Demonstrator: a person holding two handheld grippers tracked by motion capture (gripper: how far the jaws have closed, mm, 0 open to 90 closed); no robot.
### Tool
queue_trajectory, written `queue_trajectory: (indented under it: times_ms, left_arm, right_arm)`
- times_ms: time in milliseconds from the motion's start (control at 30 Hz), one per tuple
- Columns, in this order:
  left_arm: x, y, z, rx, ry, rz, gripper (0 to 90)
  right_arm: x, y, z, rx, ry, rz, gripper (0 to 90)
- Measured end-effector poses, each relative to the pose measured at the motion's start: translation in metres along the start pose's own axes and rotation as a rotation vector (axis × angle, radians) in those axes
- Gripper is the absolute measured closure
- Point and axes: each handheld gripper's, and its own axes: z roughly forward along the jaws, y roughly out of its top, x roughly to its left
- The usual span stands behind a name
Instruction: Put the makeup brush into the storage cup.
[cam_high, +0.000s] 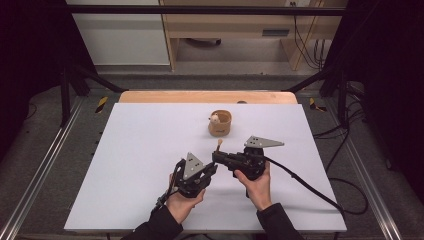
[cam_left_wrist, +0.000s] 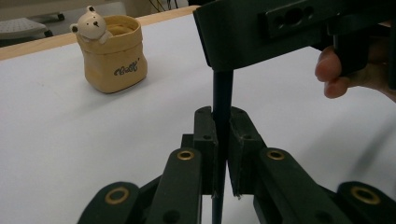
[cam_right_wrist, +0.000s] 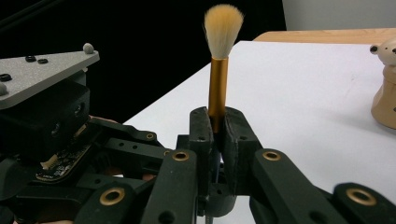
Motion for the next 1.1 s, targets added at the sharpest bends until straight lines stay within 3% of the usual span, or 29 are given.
queue_trajectory:
  times_ms: [200,433,767,1100]
  left_arm:
    - [0.001,0.000,0.000,-0.003,-0.010,0.011,74.7]
    - [0.006,0.002,-0.003,-0.021,-0.024,0.025,55.0]
    - [0.027,0.003,-0.015,-0.040,-0.062,0.036,41.5]
    - [0.050,0.004,-0.028,-0.032,-0.057,0.033,27.6]
  right_arm:
    - [0.001,0.000,-0.002,-0.003,-0.013,-0.024,83.7]
    - [0.001,0.005,-0.013,-0.024,-0.086,-0.082,83.8]
    - [-0.006,0.009,-0.026,-0.033,-0.165,-0.112,83.7]
    - [-0.010,0.014,-0.038,-0.050,-0.234,-0.157,83.7]
